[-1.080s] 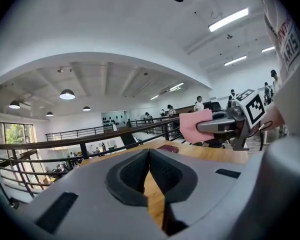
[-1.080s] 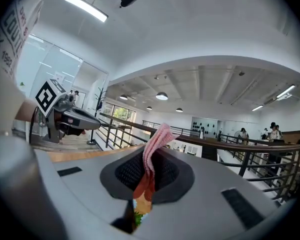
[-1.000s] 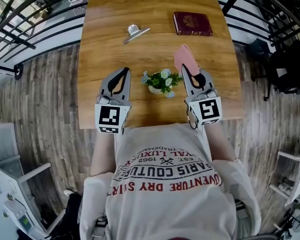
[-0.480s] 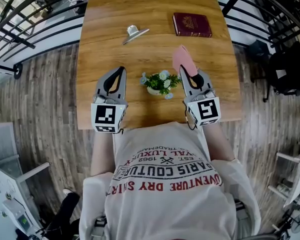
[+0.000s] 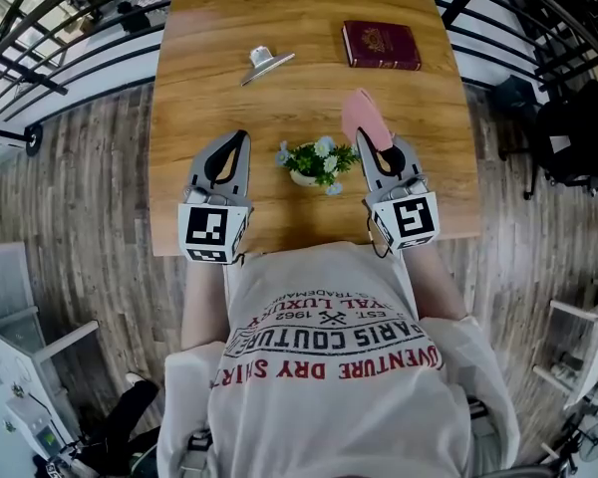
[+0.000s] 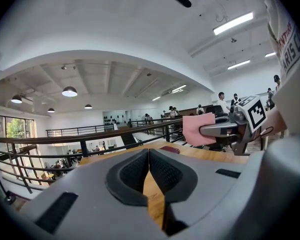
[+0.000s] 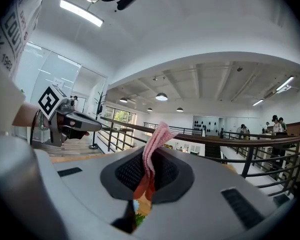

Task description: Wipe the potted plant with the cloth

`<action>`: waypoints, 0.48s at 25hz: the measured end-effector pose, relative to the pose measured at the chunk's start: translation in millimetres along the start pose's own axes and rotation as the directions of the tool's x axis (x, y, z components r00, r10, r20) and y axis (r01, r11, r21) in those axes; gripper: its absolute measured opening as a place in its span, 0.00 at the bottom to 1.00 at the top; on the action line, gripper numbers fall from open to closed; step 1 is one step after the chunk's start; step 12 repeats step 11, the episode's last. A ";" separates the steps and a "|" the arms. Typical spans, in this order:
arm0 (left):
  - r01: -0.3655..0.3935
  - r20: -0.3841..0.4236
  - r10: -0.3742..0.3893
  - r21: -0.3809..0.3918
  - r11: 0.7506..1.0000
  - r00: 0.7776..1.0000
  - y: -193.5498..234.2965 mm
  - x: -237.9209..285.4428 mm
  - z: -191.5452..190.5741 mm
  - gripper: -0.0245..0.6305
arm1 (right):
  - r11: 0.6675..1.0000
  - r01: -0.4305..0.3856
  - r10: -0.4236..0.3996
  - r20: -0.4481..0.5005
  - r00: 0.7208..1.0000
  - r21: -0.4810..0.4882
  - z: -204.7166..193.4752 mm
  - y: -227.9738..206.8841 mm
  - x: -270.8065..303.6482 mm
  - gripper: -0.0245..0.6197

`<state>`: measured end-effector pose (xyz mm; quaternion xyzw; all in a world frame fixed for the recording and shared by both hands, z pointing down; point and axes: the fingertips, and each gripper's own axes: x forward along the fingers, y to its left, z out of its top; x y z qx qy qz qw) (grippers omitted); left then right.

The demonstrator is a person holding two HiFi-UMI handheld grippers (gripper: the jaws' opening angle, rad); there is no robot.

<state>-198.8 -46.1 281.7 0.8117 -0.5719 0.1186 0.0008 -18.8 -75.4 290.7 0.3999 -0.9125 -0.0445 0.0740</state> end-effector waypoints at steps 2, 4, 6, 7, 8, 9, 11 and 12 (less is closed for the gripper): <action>0.003 -0.008 -0.003 -0.002 1.000 1.000 -1.0 1.0 -1.8 0.07 | 1.000 0.004 -0.004 -0.002 1.000 0.007 -1.3 -0.8 0.2 0.10; 0.004 -0.013 -0.004 -0.002 1.000 1.000 -2.5 2.1 -3.0 0.07 | 1.000 0.011 -0.011 -0.004 1.000 0.020 -2.6 -2.5 -0.2 0.10; 0.005 -0.014 -0.005 -0.003 1.000 1.000 -3.9 3.6 -2.9 0.07 | 1.000 0.015 -0.015 -0.005 1.000 0.024 -3.3 -4.2 -0.3 0.10; 0.005 -0.014 -0.005 -0.005 1.000 1.000 -4.5 4.5 -2.8 0.07 | 1.000 0.017 -0.016 -0.006 1.000 0.024 -3.4 -4.8 0.0 0.10; 0.005 -0.015 -0.005 -0.006 1.000 1.000 -5.1 5.3 -2.9 0.07 | 1.000 0.018 -0.018 -0.007 1.000 0.024 -3.7 -5.3 0.4 0.10; 0.006 -0.016 -0.006 -0.008 1.000 1.000 -5.6 6.1 -3.0 0.07 | 1.000 0.019 -0.019 -0.009 1.000 0.023 -4.1 -5.7 0.7 0.10; 0.007 -0.018 -0.007 -0.011 1.000 1.000 -6.6 7.7 -3.5 0.07 | 1.000 0.022 -0.021 -0.013 1.000 0.023 -5.2 -6.3 1.2 0.10; 0.007 -0.018 -0.007 -0.011 1.000 1.000 -6.6 7.7 -3.5 0.07 | 1.000 0.022 -0.021 -0.013 1.000 0.023 -5.2 -6.3 1.2 0.10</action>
